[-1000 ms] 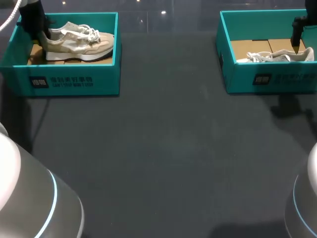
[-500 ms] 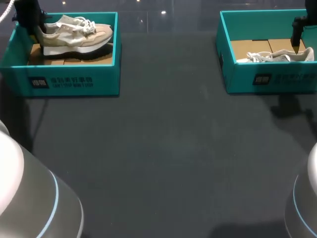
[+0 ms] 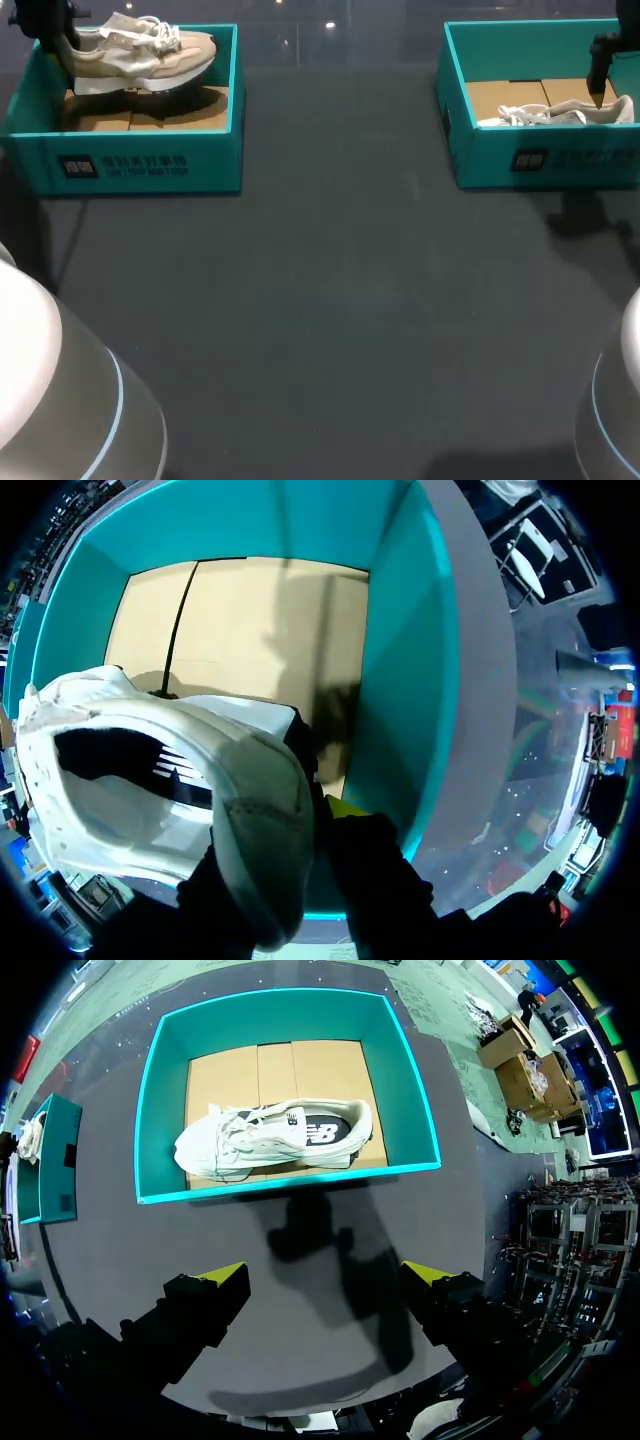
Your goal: Take the shoe out of the shoebox, open the shoe tongue, remove and reinsert the insole, then place the shoe into the shoebox
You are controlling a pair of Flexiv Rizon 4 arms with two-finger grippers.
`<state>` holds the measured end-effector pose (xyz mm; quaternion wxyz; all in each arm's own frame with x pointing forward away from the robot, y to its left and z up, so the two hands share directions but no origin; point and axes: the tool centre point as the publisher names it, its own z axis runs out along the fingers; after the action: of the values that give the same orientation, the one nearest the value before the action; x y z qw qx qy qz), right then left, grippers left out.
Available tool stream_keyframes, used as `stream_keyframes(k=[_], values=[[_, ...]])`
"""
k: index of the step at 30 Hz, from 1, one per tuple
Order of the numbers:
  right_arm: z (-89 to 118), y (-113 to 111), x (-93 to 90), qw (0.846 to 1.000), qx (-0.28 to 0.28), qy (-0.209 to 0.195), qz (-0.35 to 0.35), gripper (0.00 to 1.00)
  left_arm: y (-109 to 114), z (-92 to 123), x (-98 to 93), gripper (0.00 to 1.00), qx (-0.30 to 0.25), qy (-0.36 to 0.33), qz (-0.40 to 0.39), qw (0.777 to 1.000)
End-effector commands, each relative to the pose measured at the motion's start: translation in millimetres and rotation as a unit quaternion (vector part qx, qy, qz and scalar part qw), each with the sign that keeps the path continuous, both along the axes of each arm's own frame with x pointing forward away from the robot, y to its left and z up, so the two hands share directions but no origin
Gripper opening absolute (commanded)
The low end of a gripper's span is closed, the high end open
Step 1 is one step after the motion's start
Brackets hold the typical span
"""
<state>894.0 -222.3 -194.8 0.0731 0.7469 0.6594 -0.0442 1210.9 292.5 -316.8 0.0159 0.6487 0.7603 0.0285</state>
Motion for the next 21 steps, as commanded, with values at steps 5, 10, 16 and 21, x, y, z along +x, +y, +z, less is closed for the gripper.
stream_keyframes(k=[5,10,16,21], values=[[0.1,0.3,-0.8,1.000,0.000,-0.001,0.000,1.00,0.6,60.3,-12.3,0.00,0.004,-0.015,-0.008,1.000],[0.1,0.3,-0.8,1.000,0.000,-0.001,0.000,1.00,-2.7,97.7,-16.1,0.00,0.001,-0.024,-0.016,1.000],[0.1,0.3,-0.8,1.000,0.000,-0.001,0.000,1.00,-6.0,135.5,-21.3,0.00,0.005,-0.035,-0.021,0.999],[0.1,0.3,-0.8,1.000,0.000,-0.001,0.000,1.00,-10.3,157.6,-34.0,0.00,0.014,-0.049,-0.020,0.998]])
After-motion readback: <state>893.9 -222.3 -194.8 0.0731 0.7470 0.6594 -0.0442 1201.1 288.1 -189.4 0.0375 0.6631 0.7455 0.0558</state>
